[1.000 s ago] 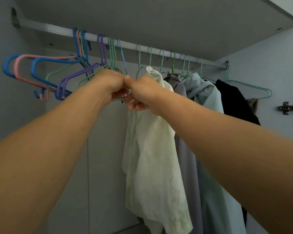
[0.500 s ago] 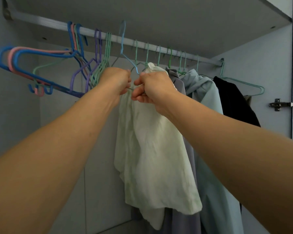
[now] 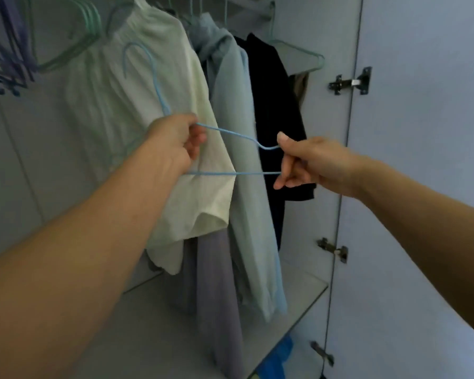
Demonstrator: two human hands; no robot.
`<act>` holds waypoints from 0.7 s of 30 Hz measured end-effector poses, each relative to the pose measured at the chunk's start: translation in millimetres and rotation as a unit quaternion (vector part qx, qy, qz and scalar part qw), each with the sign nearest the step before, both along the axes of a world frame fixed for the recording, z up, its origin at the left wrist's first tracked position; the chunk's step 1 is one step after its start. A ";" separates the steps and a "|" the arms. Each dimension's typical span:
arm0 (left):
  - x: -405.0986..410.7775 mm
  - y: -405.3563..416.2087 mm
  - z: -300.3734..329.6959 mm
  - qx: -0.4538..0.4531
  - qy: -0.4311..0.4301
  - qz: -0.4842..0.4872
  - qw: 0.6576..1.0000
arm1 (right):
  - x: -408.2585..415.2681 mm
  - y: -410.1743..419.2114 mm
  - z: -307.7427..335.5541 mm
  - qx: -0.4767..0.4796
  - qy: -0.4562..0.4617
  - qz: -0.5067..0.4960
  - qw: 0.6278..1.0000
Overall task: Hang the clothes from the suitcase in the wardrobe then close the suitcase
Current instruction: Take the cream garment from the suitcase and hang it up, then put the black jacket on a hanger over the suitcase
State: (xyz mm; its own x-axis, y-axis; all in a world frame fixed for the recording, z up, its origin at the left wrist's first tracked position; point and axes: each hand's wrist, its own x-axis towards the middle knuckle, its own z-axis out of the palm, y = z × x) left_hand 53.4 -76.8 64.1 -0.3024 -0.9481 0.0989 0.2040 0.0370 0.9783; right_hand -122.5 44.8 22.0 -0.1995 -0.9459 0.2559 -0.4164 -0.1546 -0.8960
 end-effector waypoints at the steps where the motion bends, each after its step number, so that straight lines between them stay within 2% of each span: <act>1: -15.0 7.2 -13.5 0.010 0.002 -0.019 1.000 | -17.1 15.7 -13.0 0.045 0.028 -0.003 0.999; 3: -47.5 32.1 -44.0 0.039 0.025 -0.063 0.997 | -46.0 48.2 -38.3 0.133 0.094 -0.018 0.986; 5: -86.1 73.5 -77.4 0.063 0.033 -0.104 0.992 | -72.3 84.9 -61.5 0.171 0.142 -0.038 0.974; 8: -142.0 138.1 -126.8 0.094 0.032 -0.163 0.982 | -101.4 139.2 -91.8 0.154 0.186 -0.116 0.964; 11: -196.2 212.5 -170.7 0.137 0.018 -0.219 0.966 | -124.7 204.4 -124.7 0.118 0.255 -0.216 0.935; 13: -223.7 257.2 -197.8 0.174 -0.008 -0.245 0.954 | -139.7 247.8 -150.0 0.088 0.262 -0.260 0.925; 15: -247.0 300.0 -225.8 0.184 -0.078 -0.278 0.940 | -162.4 297.5 -178.7 0.097 0.259 -0.296 0.914; 19: -277.5 370.7 -295.2 0.145 -0.230 -0.326 0.905 | -207.9 397.2 -238.0 0.200 0.232 -0.302 0.903; 21: -287.0 390.1 -337.3 0.079 -0.309 -0.306 0.897 | -220.6 435.2 -268.5 0.252 0.216 -0.302 0.894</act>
